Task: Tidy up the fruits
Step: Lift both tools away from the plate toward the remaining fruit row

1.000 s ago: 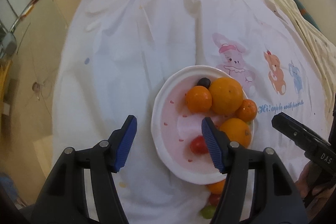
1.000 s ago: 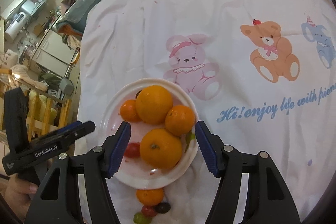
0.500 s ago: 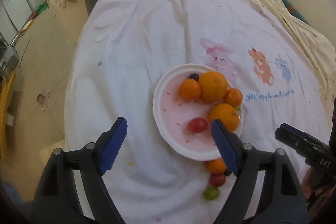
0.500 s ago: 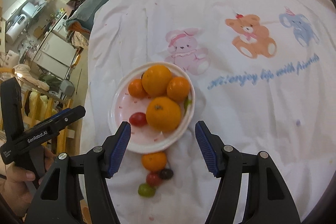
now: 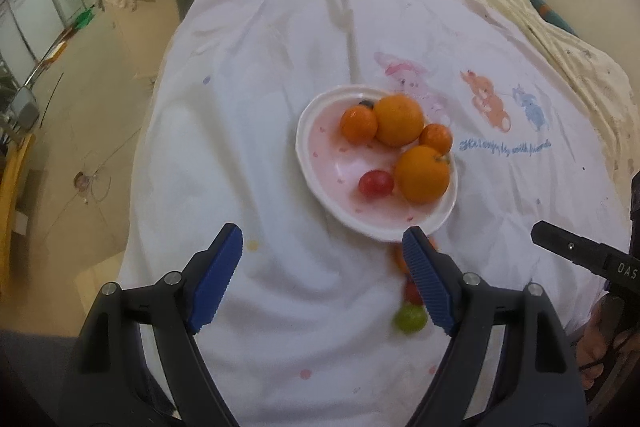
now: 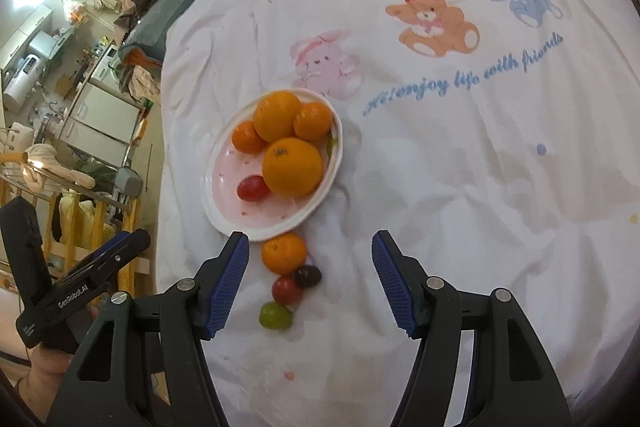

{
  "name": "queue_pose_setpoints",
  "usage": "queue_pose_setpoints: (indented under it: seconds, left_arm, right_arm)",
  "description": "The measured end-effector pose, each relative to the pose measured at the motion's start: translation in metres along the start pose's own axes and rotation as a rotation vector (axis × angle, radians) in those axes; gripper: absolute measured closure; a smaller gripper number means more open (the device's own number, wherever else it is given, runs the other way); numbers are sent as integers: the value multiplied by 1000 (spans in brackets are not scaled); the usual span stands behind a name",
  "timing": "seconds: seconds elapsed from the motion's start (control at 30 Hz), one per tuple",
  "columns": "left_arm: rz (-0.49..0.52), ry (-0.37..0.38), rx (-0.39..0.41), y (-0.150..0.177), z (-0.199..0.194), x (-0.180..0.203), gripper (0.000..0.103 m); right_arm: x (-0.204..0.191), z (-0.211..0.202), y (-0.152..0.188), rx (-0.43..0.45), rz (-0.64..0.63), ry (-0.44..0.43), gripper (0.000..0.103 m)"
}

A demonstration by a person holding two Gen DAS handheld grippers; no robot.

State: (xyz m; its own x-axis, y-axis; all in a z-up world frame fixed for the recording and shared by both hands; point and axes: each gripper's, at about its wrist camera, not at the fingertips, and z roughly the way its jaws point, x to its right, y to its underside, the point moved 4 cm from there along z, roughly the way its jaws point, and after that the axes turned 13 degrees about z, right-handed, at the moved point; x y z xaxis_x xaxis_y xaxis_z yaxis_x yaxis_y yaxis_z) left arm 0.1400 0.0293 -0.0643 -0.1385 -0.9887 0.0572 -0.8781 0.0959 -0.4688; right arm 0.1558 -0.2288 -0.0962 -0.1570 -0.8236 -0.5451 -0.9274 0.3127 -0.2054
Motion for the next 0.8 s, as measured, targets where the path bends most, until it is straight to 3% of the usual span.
queue_pose_setpoints:
  seconds: [0.17,0.27,0.5,0.63,0.8]
  left_arm:
    - [-3,2,-19,7,4,2,23]
    - [19,-29,-22,9,7,5,23]
    - [-5,-10,-42,10,14,4,23]
    - [-18,18,-58,10,18,5,23]
    - [-25,39,-62,9,18,7,23]
  right_arm:
    - [8,19,7,-47,19,23,36]
    - [7,29,10,-96,37,-13,36]
    - [-2,56,22,-181,4,-6,38]
    - [-4,69,27,-220,-14,16,54]
    - [-1,82,27,-234,-33,67,66]
